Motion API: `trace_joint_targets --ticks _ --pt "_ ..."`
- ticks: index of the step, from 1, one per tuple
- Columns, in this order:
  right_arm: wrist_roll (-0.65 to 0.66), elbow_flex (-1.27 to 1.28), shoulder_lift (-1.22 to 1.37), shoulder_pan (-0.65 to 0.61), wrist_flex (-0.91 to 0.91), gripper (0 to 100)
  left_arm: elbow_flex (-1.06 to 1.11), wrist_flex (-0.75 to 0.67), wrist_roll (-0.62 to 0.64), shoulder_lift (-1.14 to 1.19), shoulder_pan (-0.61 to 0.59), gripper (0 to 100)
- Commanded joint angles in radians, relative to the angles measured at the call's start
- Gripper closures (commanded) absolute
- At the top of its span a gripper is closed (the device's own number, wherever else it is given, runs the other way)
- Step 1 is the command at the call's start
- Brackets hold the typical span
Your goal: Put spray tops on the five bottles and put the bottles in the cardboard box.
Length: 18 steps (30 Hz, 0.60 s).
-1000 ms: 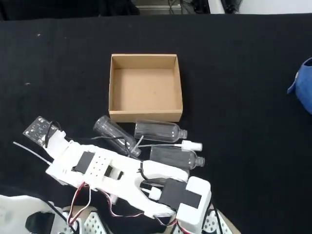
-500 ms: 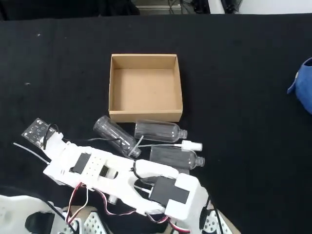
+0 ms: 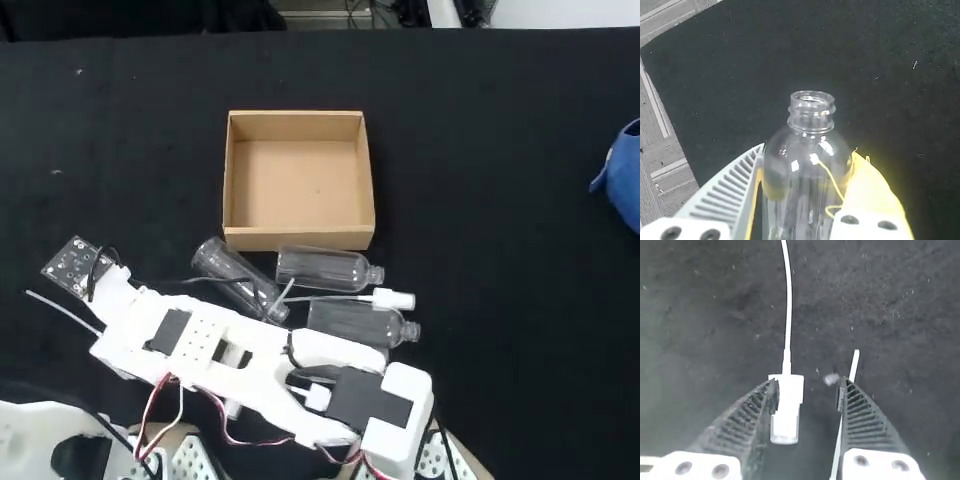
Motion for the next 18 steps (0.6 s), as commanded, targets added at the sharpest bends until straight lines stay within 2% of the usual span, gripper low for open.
trace_joint_targets --ticks 1,11,18 --pt "-0.005 0.002 -0.056 -0.063 0.011 82.5 -0.051 0.005 -0.009 -0.017 0.001 97" --pt "0.003 0.012 -0.056 -0.063 0.064 82.5 -0.056 0.005 -0.009 -0.017 -0.001 97" --pt "0.054 0.036 -0.044 -0.077 0.084 82.5 -0.051 0.005 -0.009 -0.017 0.001 97"
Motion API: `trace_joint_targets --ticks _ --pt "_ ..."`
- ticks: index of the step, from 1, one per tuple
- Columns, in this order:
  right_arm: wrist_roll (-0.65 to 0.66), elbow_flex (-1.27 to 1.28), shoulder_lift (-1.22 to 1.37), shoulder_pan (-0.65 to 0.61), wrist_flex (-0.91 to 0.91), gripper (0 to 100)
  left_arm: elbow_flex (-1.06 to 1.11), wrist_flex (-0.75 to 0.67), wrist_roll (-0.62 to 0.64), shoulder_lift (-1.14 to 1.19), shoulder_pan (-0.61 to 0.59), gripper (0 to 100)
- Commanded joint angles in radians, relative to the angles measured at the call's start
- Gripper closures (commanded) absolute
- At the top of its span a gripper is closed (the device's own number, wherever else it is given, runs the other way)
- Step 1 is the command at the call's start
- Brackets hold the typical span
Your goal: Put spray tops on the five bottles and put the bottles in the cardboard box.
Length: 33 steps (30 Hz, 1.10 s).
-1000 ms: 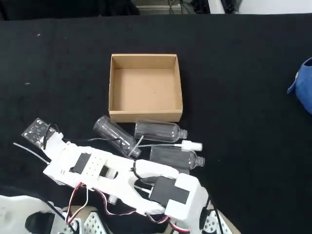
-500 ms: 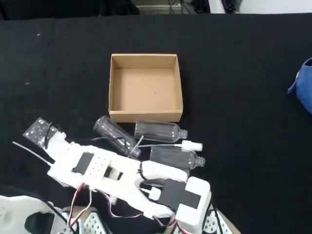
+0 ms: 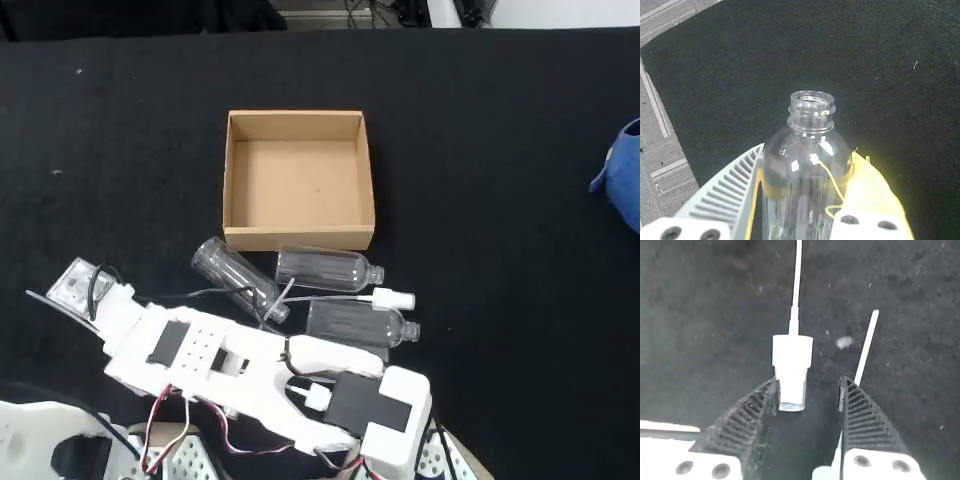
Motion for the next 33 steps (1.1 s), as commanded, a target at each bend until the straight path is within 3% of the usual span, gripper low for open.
trace_joint_targets --ticks 1,6,13,17,22,33 --pt "0.017 0.007 -0.044 -0.044 0.005 82.5 -0.051 0.005 -0.009 -0.017 0.001 97" --pt "0.034 0.007 -0.042 -0.044 0.005 82.5 -0.05 0.005 -0.009 -0.017 0.001 97" --pt "0.305 0.013 -0.039 -0.029 0.008 82.8 -0.05 0.005 -0.009 -0.017 -0.002 97" --pt "0.325 0.013 -0.039 -0.026 0.009 84.5 -0.05 0.005 -0.009 -0.017 -0.001 97" --pt "0.328 0.007 -0.039 -0.025 0.005 98.9 -0.05 0.005 -0.009 -0.017 0.002 97" --pt "0.359 -0.01 -0.102 0.064 0.054 98.9 -0.05 0.005 -0.009 -0.017 0.001 97"
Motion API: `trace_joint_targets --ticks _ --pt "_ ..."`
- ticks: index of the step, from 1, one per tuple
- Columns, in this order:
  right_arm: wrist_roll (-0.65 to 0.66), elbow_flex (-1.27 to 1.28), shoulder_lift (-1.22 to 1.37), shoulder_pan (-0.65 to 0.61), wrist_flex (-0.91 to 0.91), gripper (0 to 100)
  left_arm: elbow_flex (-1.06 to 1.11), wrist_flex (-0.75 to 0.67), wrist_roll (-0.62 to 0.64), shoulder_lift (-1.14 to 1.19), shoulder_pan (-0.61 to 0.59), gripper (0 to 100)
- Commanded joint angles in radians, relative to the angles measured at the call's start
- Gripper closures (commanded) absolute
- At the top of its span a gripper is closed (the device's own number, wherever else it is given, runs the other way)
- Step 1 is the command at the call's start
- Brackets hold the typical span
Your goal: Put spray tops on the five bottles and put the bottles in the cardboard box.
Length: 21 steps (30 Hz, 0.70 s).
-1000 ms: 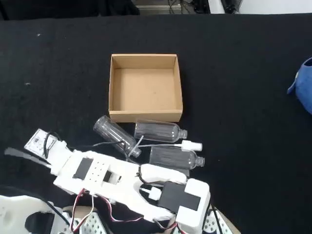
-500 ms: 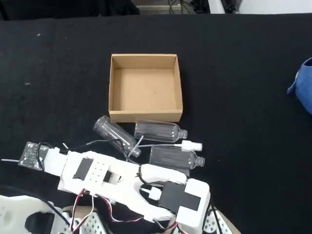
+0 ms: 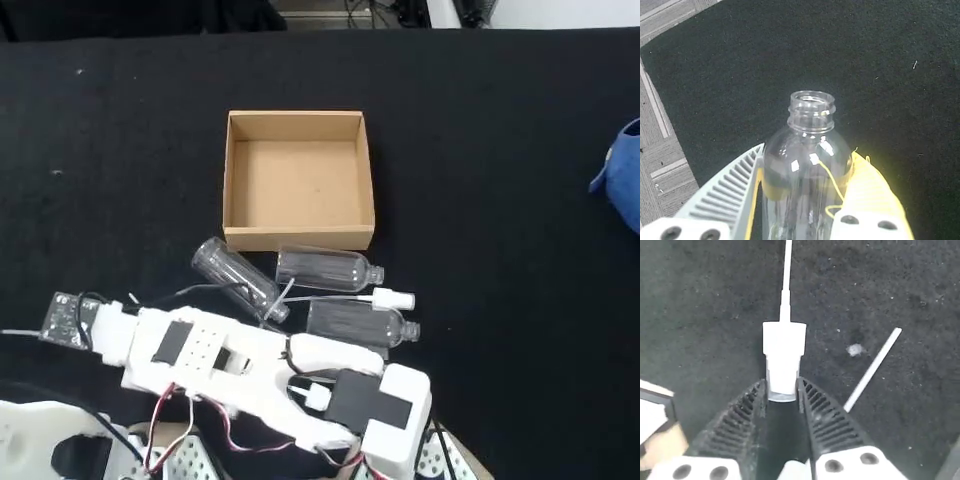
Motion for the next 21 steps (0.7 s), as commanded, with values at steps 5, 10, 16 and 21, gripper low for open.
trace_joint_targets --ticks 5,10,16,21 --pt "0.009 -0.028 -0.196 0.092 0.094 98.9 -0.05 0.006 -0.009 -0.017 0.001 97" --pt "0.009 -0.033 -0.143 0.095 0.087 95.2 -0.05 0.006 -0.009 -0.017 0.002 97" --pt "0.0 -0.107 -0.035 0.071 0.114 82.3 -0.051 0.02 -0.009 -0.017 0.002 97" --pt "-0.064 -0.24 -0.038 0.055 0.209 79.7 -0.061 0.049 -0.011 -0.017 0.002 97"
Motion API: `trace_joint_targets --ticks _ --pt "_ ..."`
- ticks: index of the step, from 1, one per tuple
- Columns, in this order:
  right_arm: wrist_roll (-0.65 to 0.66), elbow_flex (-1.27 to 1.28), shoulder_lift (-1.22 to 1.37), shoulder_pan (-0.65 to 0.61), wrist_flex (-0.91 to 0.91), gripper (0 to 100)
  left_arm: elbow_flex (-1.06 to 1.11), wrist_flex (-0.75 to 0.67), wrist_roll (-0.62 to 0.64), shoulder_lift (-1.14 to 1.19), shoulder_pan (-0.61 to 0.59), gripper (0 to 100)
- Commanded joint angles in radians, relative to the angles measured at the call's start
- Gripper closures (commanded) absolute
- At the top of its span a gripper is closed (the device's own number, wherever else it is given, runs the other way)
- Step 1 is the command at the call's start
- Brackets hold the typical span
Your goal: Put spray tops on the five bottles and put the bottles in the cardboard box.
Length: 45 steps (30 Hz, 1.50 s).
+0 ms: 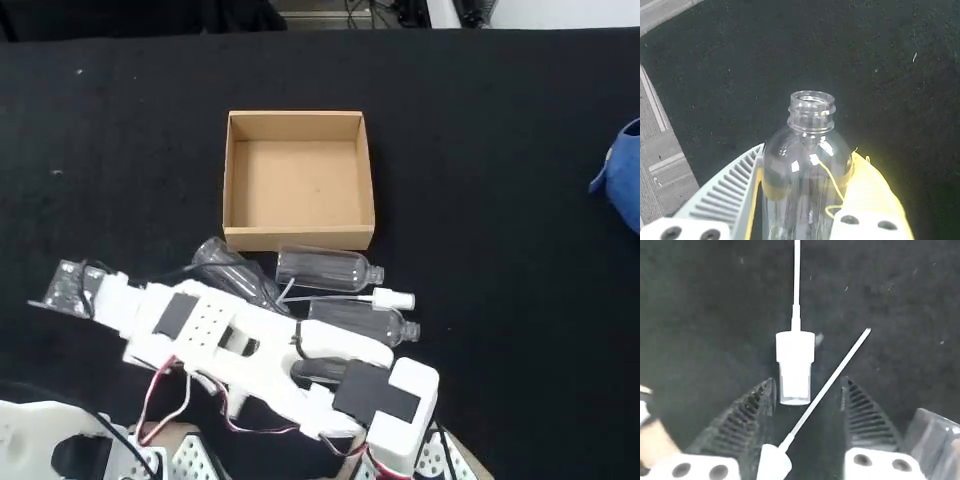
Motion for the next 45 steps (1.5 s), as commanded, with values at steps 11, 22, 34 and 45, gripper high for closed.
trace_joint_targets --ticks 11,22,34,45 --pt "-0.041 -0.143 0.11 -0.038 -0.012 79.7 -0.056 0.012 -0.011 -0.017 0.002 97" --pt "0.025 -0.127 0.085 0.006 -0.011 98.8 -0.127 0.16 -0.009 -0.029 0.045 97" --pt "0.026 -0.084 0.008 0.138 -0.032 98.8 -0.156 0.288 -0.008 -0.028 0.12 97" --pt "-0.052 -0.036 -0.323 0.259 0.219 98.8 -0.047 0.319 0.037 -0.101 0.217 97"
